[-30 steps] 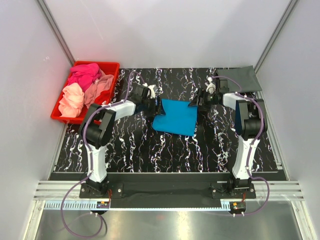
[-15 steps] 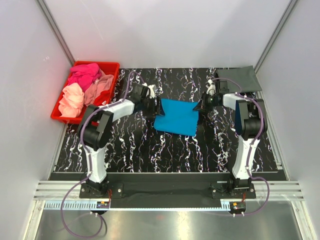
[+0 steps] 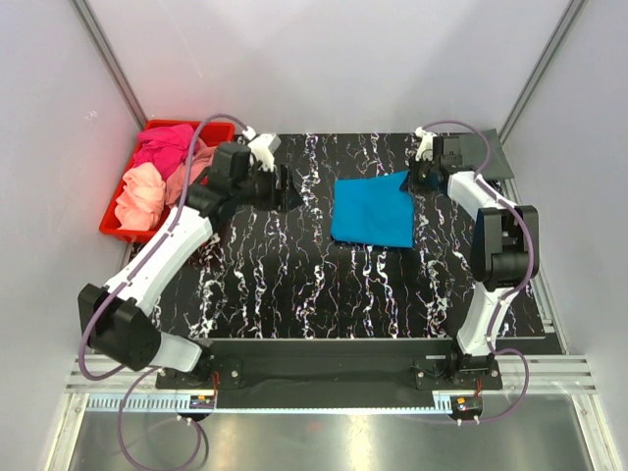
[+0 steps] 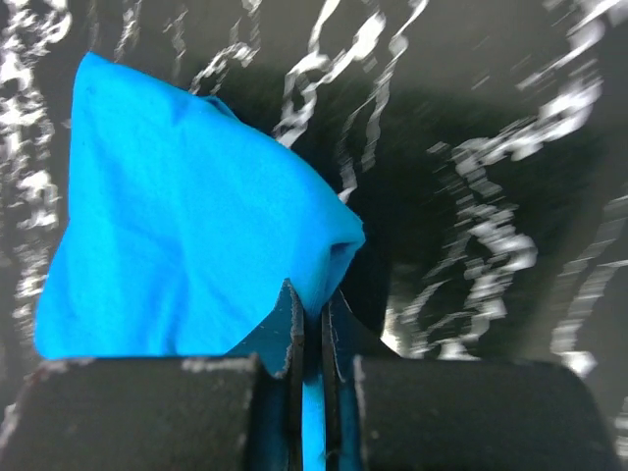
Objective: Fold and stack the t-shirts
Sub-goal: Neatly place the folded tshirt to the corner
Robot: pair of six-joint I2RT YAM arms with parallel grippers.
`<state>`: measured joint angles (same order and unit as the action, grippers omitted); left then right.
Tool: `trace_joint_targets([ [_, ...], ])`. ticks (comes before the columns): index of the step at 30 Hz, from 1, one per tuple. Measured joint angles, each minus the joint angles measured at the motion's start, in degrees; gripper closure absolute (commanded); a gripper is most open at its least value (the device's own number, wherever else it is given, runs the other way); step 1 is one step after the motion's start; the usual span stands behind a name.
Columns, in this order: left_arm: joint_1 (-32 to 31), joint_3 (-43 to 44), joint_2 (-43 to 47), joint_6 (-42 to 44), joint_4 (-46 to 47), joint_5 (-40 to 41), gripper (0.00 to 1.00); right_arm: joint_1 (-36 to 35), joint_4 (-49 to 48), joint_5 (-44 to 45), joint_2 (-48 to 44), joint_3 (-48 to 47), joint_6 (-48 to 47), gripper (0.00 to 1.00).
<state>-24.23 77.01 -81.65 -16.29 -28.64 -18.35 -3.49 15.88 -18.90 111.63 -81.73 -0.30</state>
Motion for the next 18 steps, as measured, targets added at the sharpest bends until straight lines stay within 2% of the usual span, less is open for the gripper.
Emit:
trace_joint_targets([
  [7, 0.0, -10.6, 1.5, 0.1, 0.5, 0.4, 0.28, 0.4, -0.2, 9.6, -1.0, -3.2, -11.6, 1.0],
  [13, 0.0, -10.9, 1.5, 0.0, 1.7, -0.6, 0.28, 2.3, -1.4, 14.4, 0.6, -9.1, -19.6, 1.0],
  [18, 0.0, -10.9, 1.5, 0.0, 1.8, -2.2, 0.28, 3.5, -3.3, 15.4, 1.0, -9.9, -26.1, 1.0],
])
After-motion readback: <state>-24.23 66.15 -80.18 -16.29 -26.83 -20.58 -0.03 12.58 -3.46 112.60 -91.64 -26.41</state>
